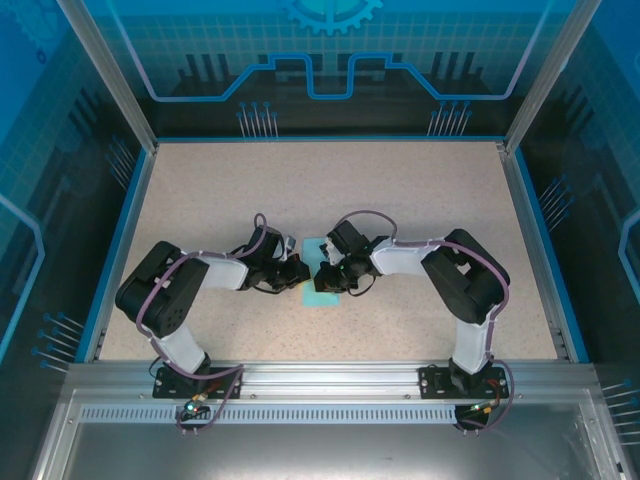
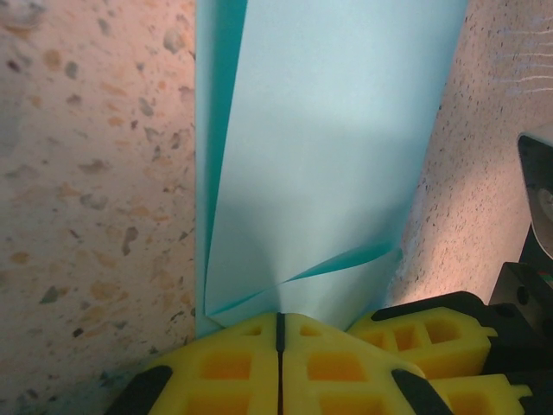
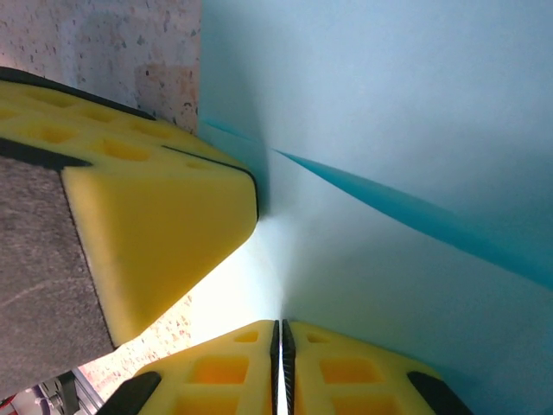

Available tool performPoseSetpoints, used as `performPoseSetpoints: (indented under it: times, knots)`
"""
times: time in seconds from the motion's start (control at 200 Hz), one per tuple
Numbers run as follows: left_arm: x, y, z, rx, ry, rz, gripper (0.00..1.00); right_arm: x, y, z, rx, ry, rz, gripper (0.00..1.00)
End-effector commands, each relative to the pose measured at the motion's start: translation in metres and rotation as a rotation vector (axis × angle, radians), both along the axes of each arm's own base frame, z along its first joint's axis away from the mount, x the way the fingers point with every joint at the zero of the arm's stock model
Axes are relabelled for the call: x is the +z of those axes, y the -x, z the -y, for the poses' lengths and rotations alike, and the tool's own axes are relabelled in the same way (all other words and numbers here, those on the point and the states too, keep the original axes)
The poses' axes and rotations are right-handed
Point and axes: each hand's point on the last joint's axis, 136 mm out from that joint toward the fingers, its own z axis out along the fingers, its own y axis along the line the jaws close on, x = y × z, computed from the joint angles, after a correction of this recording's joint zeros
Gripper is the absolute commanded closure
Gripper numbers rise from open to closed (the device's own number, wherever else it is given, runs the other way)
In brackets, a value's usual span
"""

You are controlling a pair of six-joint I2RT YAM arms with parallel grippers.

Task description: Fold a paper plane with a square sheet of paper (pick it up from the middle)

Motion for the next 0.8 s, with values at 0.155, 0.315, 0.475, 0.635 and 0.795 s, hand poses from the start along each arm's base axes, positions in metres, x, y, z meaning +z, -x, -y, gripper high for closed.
performPoseSetpoints:
  times: [0.155,0.315,0.475,0.635,0.795]
  knots:
    - [-0.021,0.010,-0.012,0.024,-0.085,-0.064,0.94,-0.008,0.024,0.026,-0.007,0.045,-0.054,0.86]
    - [-0.023,0.011,-0.014,0.033,-0.094,-0.067,0.95,-0.008,0.035,0.040,-0.023,0.030,-0.083,0.85]
    - [-0.022,0.011,-0.014,0.032,-0.094,-0.067,0.95,-0.012,0.047,0.054,-0.036,0.038,-0.108,0.85]
    - [-0.021,0.010,-0.013,0.029,-0.088,-0.063,0.95,-0.010,0.052,0.065,-0.055,0.037,-0.104,0.84]
    - [-0.014,0.008,-0.009,0.018,-0.063,-0.049,0.94,0.008,0.041,0.069,-0.082,0.012,-0.046,0.82]
